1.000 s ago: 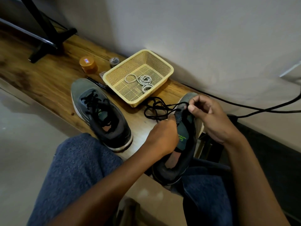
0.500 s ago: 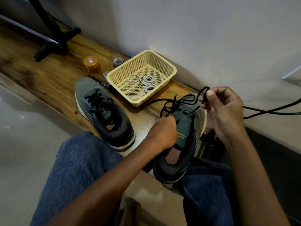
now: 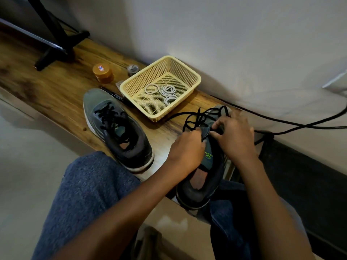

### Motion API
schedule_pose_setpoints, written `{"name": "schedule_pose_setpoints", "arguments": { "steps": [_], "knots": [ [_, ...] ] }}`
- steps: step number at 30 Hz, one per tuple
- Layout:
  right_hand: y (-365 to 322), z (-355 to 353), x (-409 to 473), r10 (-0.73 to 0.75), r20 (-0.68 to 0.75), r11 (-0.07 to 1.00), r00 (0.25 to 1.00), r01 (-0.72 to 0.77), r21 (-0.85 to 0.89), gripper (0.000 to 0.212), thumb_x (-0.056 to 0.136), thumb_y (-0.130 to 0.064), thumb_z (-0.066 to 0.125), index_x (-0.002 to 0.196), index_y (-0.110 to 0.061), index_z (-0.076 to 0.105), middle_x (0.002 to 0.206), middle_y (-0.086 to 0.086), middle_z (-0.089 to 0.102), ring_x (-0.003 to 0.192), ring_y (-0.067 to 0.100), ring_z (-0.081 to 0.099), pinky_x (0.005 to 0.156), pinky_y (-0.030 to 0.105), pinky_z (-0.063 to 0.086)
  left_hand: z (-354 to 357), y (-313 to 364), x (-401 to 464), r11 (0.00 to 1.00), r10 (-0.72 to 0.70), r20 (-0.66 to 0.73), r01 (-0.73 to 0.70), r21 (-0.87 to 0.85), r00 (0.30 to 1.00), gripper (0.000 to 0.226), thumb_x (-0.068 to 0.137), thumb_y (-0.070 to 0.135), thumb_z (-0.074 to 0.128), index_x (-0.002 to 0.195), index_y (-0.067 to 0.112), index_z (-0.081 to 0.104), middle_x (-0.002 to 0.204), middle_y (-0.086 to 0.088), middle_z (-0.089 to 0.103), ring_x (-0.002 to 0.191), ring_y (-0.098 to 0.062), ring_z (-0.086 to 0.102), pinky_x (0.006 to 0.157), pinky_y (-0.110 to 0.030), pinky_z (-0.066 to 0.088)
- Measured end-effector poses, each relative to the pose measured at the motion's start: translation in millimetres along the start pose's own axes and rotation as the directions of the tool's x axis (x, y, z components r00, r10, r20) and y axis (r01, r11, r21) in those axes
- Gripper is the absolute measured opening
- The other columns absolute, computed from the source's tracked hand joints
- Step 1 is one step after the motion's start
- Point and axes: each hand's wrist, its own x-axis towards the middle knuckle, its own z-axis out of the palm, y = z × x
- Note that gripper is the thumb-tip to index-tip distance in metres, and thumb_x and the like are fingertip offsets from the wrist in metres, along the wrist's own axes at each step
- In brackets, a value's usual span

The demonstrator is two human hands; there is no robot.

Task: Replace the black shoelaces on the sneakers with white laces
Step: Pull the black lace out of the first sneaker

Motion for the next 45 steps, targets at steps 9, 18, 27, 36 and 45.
{"name": "schedule_pose_setpoints", "arguments": {
  "steps": [9, 18, 27, 36, 45],
  "knots": [
    [8, 5, 2, -0.041, -0.234, 0.974, 0.971, 0.091, 0.206, 0.004, 0.094, -0.004, 0.053, 0.092, -0.008, 0.052, 0.125, 0.01, 0.037, 0.083, 0.018, 0.051, 0.075, 0.037, 0.05, 2, -2, -1, 1.0, 0.011, -0.074, -0.01, 0.018, 0.997, 0.027, 0.096, 0.01, 0.046, 0.119, 0.014, 0.061, 0.101, -0.013, 0.066, 0.094, -0.032, 0.062, 0.078, -0.043, 0.052],
    [17, 3, 11, 0.205, -0.471, 0.9, 0.858, 0.024, 0.436, 0.004, 0.095, -0.01, 0.055, 0.097, -0.007, 0.056, 0.103, 0.005, 0.054, 0.083, 0.022, 0.057, 0.074, 0.046, 0.052, 0, -4, -1, 1.0, -0.013, -0.062, 0.013, -0.002, 0.998, 0.024, 0.098, 0.013, 0.044, 0.115, 0.013, 0.062, 0.104, -0.013, 0.065, 0.095, -0.031, 0.061, 0.078, -0.039, 0.051],
    [13, 11, 6, -0.17, -0.06, 0.967, 0.984, 0.179, 0.18, 0.028, 0.086, -0.004, 0.064, 0.111, -0.017, 0.068, 0.113, 0.007, 0.056, 0.109, 0.022, 0.048, 0.09, 0.03, 0.038, -5, -5, -1, 0.999, -0.043, -0.066, 0.044, 0.015, 0.997, 0.024, 0.099, 0.018, 0.043, 0.112, 0.013, 0.062, 0.104, -0.012, 0.065, 0.096, -0.031, 0.06, 0.077, -0.037, 0.048],
    [2, 12, 9, -0.158, -0.139, 0.982, 0.978, 0.171, 0.086, 0.012, 0.085, -0.017, 0.07, 0.096, -0.012, 0.071, 0.099, 0.006, 0.065, 0.095, 0.024, 0.059, 0.076, 0.037, 0.05, -7, -5, 0, 0.997, -0.037, -0.049, 0.04, 0.064, 0.998, 0.022, 0.096, 0.014, 0.047, 0.113, 0.011, 0.061, 0.103, -0.012, 0.064, 0.095, -0.031, 0.06, 0.071, -0.035, 0.044],
    [14, 14, 15, 0.146, -0.369, 0.913, 0.918, 0.018, 0.407, 0.009, 0.092, -0.009, 0.059, 0.085, -0.015, 0.057, 0.094, 0.011, 0.061, 0.076, 0.024, 0.062, 0.069, 0.039, 0.052, -7, -9, 0, 0.998, -0.034, -0.068, 0.038, 0.05, 0.997, 0.02, 0.095, 0.013, 0.049, 0.11, 0.01, 0.062, 0.102, -0.014, 0.065, 0.094, -0.033, 0.061, 0.071, -0.036, 0.044]
  ]
}}
